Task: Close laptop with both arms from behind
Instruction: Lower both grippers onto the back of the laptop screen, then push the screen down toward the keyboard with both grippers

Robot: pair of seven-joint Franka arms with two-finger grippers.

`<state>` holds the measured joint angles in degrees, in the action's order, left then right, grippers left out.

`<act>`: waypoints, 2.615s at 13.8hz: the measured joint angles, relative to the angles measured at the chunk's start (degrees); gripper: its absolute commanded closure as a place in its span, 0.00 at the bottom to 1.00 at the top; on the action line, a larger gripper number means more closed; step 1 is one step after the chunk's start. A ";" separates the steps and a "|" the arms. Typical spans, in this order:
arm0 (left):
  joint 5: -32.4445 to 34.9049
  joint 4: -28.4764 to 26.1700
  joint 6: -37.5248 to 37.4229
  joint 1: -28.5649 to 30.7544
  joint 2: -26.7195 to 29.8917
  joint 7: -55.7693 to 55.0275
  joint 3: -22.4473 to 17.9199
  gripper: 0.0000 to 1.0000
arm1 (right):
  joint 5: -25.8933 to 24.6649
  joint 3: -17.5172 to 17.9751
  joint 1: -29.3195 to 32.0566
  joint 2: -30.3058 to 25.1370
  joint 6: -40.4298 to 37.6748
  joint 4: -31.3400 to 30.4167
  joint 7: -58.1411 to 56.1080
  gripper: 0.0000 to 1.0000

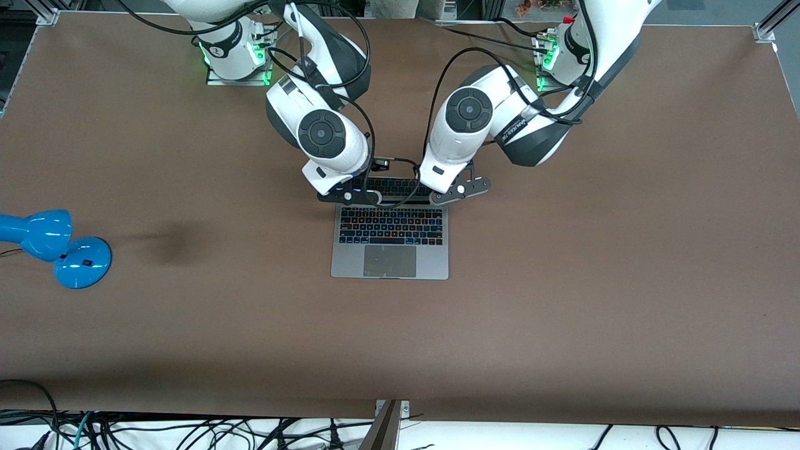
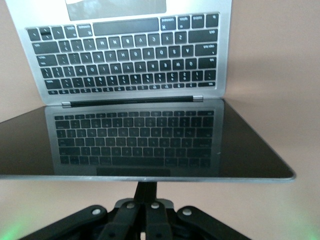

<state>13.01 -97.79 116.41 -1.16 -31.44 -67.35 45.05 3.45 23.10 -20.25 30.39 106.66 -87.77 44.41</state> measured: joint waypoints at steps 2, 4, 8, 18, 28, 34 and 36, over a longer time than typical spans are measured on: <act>0.33 0.85 0.00 -0.03 -0.74 -0.06 -0.24 1.00 | -0.93 -0.01 0.01 0.00 1.24 0.00 -0.58 1.00; 0.36 1.96 0.00 -0.37 -1.36 -0.07 -1.29 1.00 | -2.27 -0.07 0.02 0.01 2.39 0.00 -0.86 1.00; 0.37 3.29 -0.02 -0.99 -2.12 -0.07 -2.39 1.00 | -2.68 -0.44 0.22 0.04 4.52 -0.01 -3.19 1.00; 1.74 6.20 -0.04 -1.13 -4.49 -0.07 -3.13 1.00 | -5.13 -1.67 0.64 2.12 7.63 -0.23 -4.95 1.00; 1.76 10.67 -0.05 -5.95 -7.77 -0.07 -9.34 1.00 | -6.43 -3.14 0.64 2.58 10.14 -0.27 -5.68 1.00; 1.76 14.02 -0.05 -7.01 -10.71 -0.07 -10.95 1.00 | -7.72 -4.05 0.59 5.25 13.91 -0.33 -6.82 1.00; 1.76 15.22 -0.05 -8.24 -11.61 -0.07 -12.44 1.00 | -7.80 -4.25 0.57 5.99 14.82 -0.33 -7.12 1.00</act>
<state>14.77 -82.56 116.36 -9.40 -43.04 -67.42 32.61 -4.35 18.85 -19.67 36.38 121.47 -88.10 37.29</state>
